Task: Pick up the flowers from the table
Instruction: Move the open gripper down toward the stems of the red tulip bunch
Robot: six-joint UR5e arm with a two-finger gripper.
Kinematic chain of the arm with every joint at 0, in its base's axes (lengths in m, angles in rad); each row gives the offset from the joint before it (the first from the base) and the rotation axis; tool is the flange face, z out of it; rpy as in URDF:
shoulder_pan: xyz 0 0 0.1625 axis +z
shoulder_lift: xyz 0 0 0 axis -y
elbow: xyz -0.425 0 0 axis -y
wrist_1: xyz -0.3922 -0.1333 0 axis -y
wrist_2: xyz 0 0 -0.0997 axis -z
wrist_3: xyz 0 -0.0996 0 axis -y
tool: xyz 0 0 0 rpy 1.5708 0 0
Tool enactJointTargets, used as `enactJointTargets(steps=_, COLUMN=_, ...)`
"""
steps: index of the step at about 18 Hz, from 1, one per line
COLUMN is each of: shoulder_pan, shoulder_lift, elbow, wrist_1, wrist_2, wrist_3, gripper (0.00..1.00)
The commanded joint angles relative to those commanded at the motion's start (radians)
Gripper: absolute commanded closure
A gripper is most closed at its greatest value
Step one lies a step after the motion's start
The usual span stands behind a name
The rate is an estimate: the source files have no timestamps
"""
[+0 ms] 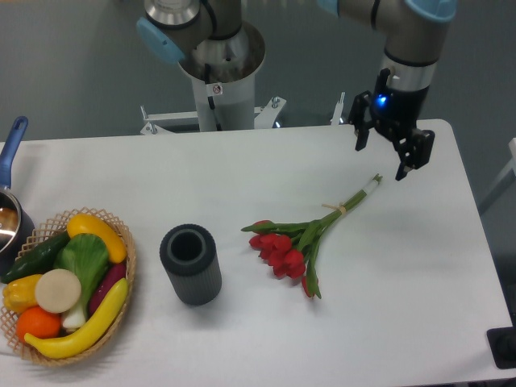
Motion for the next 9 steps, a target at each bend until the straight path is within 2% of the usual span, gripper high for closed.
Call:
enactJointTargets(steps=3, shoulder_pan=-0.005, shoulder_lift=-0.067, elbow=0.0, wrist_1=0.002, wrist_2=0.002, wrist_3=-0.005, gripper=0.0)
enactJointTargets(steps=6, shoulder_pan=-0.012, shoulder_lift=-0.086, elbow=-0.026, wrist_1=0.008, wrist_2=0.002, wrist_3=-0.008, gripper=0.0)
enactJointTargets(steps=9, shoulder_pan=-0.037, shoulder_lift=-0.132, elbow=-0.029, wrist_1=0.057, wrist_2=0.006, wrist_3=-0.02, gripper=0.0)
